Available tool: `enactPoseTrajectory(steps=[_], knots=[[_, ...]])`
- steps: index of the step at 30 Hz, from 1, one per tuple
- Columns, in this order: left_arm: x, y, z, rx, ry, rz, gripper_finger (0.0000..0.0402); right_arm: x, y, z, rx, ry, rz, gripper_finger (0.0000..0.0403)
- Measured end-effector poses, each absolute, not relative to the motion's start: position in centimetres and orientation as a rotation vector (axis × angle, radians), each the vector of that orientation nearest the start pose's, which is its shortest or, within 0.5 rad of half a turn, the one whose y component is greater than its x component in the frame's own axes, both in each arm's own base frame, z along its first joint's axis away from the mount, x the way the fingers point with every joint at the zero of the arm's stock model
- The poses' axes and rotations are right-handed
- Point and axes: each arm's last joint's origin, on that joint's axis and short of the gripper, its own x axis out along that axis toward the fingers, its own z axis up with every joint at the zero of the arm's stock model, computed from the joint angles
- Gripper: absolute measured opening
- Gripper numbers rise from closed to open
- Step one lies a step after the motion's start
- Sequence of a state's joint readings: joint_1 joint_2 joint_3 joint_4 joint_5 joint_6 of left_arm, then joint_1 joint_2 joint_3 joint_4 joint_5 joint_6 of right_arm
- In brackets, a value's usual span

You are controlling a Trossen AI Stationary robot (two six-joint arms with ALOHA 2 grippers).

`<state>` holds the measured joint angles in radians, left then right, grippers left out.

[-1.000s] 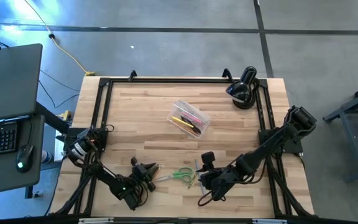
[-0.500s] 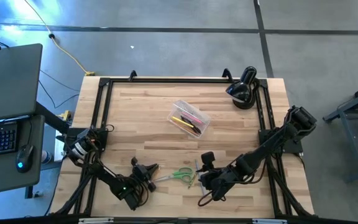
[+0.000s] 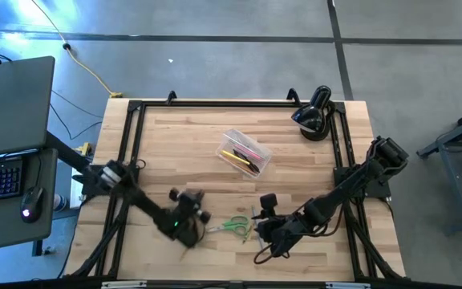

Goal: Pick & place school supplies into a supply box
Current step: Put the left green crayon into the supply box

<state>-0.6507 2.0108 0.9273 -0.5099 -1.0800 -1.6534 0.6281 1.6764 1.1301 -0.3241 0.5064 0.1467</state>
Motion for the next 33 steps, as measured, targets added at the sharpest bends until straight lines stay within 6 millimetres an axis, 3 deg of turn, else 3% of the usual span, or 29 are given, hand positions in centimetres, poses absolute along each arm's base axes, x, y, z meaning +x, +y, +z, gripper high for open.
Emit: enactPoseTrajectory(steps=[7, 12, 17, 25, 33], knots=[[30.0, -11.4, 9.6, -0.273, 0.528, 0.913, 0.0044, 29.0, 19.3, 21.9, -0.351, 0.731, 0.046, 0.0142], [34.3, -7.8, 11.4, -0.231, 0.528, 0.735, 0.0039, 29.0, 19.3, 21.9, -0.350, 0.739, 0.057, 0.0142], [37.0, -3.6, 13.3, -0.242, 0.420, 0.589, 0.0046, 28.8, 19.1, 21.7, -0.366, 0.768, 0.055, 0.0142], [37.8, 2.0, 13.7, -0.261, 0.455, 0.372, 0.0039, 28.7, 19.1, 21.6, -0.377, 0.782, 0.055, 0.0142], [38.0, 5.6, 14.2, -0.162, 0.477, 0.311, 0.0058, 28.7, 19.1, 21.6, -0.378, 0.782, 0.055, 0.0142]])
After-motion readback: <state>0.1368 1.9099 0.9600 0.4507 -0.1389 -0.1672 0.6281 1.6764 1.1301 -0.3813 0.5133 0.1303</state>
